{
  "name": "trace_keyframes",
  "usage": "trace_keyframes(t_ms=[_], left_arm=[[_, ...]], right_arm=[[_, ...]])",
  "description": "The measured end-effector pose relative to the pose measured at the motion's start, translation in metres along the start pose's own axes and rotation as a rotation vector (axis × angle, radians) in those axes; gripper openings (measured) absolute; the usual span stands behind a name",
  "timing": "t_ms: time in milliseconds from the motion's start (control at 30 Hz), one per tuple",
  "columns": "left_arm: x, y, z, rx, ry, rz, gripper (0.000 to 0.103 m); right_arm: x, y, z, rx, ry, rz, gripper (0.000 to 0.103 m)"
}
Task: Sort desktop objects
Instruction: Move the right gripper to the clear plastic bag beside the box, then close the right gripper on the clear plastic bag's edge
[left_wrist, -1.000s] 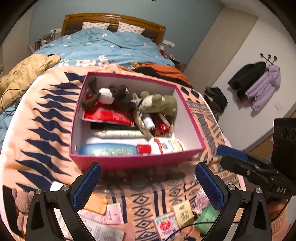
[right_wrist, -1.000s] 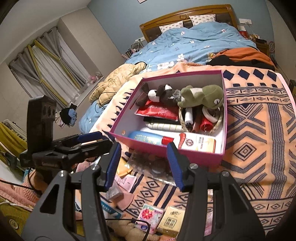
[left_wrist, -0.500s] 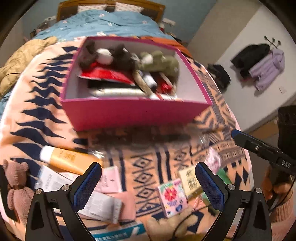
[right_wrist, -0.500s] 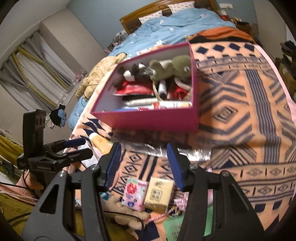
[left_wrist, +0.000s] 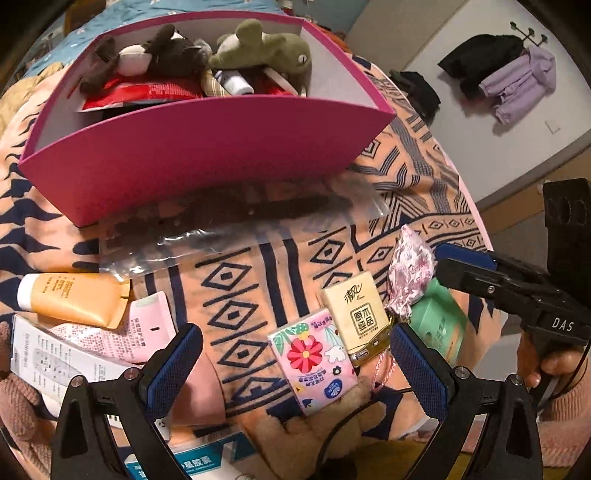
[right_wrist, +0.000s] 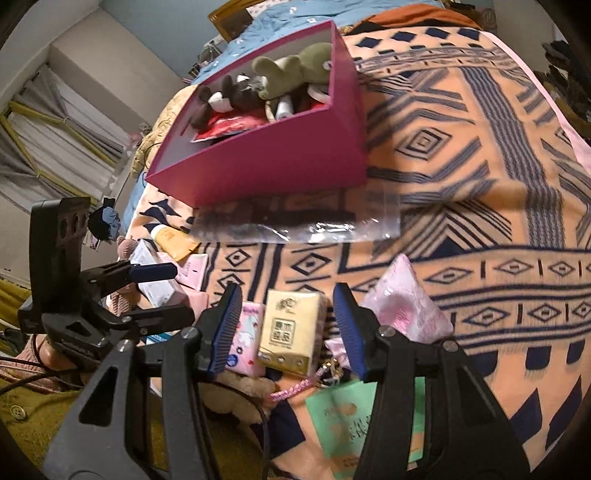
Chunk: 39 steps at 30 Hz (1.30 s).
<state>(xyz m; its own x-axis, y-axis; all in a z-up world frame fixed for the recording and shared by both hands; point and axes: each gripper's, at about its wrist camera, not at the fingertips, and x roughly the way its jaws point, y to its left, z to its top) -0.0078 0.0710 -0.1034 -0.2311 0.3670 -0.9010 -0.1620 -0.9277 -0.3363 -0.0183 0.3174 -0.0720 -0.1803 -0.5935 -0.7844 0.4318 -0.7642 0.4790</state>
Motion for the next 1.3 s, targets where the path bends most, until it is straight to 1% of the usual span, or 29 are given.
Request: trace_keyframes(t_ms=[267, 433, 533, 633, 733, 833, 933, 1000, 1067, 1167, 1233, 1300], left_arm=[[0.001, 0.008, 0.000, -0.015, 0.010, 0.025, 0.103], [-0.009, 0.016, 0.006, -0.029, -0.037, 0.064, 0.103], [-0.017, 0.031, 0.013, -0.054, -0.073, 0.108, 0.103], [-0.024, 0.052, 0.020, -0.102, -0.102, 0.141, 0.103], [-0.030, 0.075, 0.024, -0.156, -0.121, 0.171, 0.103], [-0.030, 0.088, 0.023, -0.186, -0.125, 0.187, 0.102], [-0.029, 0.096, 0.023, -0.201, -0.123, 0.205, 0.103], [-0.026, 0.099, 0.023, -0.204, -0.123, 0.213, 0.102], [-0.024, 0.103, 0.024, -0.210, -0.119, 0.216, 0.103], [-0.021, 0.109, 0.026, -0.208, -0.115, 0.215, 0.103], [-0.019, 0.111, 0.029, -0.206, -0.110, 0.215, 0.102], [-0.015, 0.114, 0.030, -0.202, -0.103, 0.217, 0.103]], right_arm=[[0.007, -0.013, -0.004, 0.032, 0.020, -0.004, 0.053], [0.013, -0.013, 0.004, 0.012, 0.015, -0.002, 0.053], [0.016, -0.018, 0.019, 0.013, -0.004, -0.024, 0.053], [0.021, -0.025, 0.034, 0.009, -0.019, -0.054, 0.053], [0.032, -0.040, 0.047, 0.040, -0.004, -0.095, 0.053], [0.047, -0.055, 0.053, 0.075, 0.031, -0.132, 0.053], [0.062, -0.065, 0.055, 0.114, 0.063, -0.115, 0.053], [0.066, -0.064, 0.057, 0.115, 0.059, -0.074, 0.053], [0.069, -0.060, 0.059, 0.108, 0.056, -0.059, 0.055], [0.070, -0.058, 0.061, 0.111, 0.045, -0.006, 0.055], [0.070, -0.054, 0.061, 0.099, 0.036, -0.008, 0.048], [0.071, -0.051, 0.062, 0.094, 0.034, -0.002, 0.037]])
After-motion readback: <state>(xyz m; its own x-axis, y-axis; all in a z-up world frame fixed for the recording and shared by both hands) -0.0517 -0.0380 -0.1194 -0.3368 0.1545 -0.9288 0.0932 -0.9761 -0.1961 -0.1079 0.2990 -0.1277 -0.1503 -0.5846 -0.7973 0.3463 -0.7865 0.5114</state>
